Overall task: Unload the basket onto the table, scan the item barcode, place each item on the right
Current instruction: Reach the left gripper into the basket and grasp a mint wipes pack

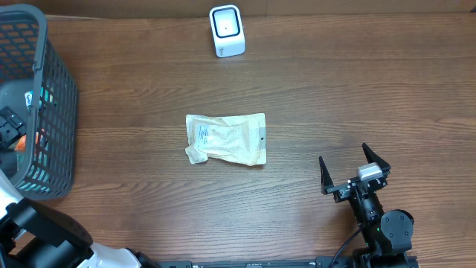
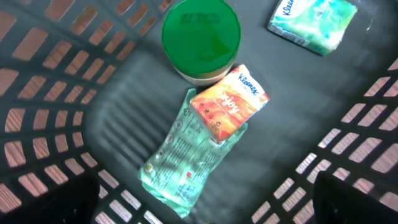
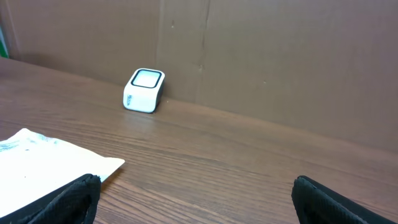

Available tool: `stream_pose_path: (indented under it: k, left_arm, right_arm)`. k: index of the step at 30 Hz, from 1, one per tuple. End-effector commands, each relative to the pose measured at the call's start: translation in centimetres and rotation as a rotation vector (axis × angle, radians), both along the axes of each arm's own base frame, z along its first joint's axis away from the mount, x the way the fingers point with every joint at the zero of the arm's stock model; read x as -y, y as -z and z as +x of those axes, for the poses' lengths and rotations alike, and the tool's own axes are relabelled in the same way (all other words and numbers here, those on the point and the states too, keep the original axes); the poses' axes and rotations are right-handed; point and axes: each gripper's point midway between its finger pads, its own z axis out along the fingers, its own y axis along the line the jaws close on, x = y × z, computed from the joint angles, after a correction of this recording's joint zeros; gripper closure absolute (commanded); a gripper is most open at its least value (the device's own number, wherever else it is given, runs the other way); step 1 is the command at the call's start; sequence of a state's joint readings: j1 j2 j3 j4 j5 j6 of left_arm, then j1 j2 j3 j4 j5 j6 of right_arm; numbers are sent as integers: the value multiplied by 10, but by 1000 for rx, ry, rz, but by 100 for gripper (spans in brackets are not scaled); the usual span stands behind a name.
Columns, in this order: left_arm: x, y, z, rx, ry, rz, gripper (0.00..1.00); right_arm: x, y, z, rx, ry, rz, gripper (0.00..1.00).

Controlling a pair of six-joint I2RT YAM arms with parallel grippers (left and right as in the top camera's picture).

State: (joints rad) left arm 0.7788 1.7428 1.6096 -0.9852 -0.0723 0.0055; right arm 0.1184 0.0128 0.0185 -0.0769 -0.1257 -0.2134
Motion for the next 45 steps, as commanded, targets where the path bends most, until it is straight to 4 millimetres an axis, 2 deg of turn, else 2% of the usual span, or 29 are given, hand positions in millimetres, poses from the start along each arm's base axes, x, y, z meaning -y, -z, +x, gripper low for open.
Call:
stream_pose_path:
  k: [1,10,15,21,24,25,27,28,30,33,36,37,42,44,45]
  left_arm:
    - [-5,19,-4,-60,34,-15,7]
    - [-8,86,-40,-181,-22,-193,9]
    - [-2,115,-39,-192,42,-264,10]
    - [-4,144,-37,-222,47,-299,12]
    - [-3,157,-38,-239,47,-321,23]
    - [-3,161,-38,-245,46,-328,33]
    - [-2,164,-39,-250,46,-334,59]
    - [-2,164,-38,-249,45,-334,67]
    - [-4,160,-37,-244,41,-329,70]
    - [-6,149,-35,-241,33,-330,83]
    - [-9,130,-28,-219,15,-335,96]
    - [-9,124,-25,-206,18,-339,96]
    - [-3,72,6,-78,72,-363,96]
    - [3,37,23,-3,106,-354,96]
    - [4,26,28,20,114,-347,96]
  right_arm:
    - [1,2,0,3,8,7,0]
    - [1,2,0,3,8,6,0]
    - [1,2,0,3,8,6,0]
    - [1,2,0,3,8,6,0]
    - [1,2,0,3,8,6,0]
    - [1,2,0,3,8,6,0]
    - [1,2,0,3,8,6,0]
    - [1,2,0,3,8,6,0]
    - [1,2,0,3,8,6,0]
    - [1,2,0,3,8,6,0]
    - [1,2,0,3,8,6,0]
    - [1,2,0,3,8,6,0]
    - [1,2,0,3,8,6,0]
    - [1,2,0,3,8,6,0]
    - [1,2,0,3,8,7,0]
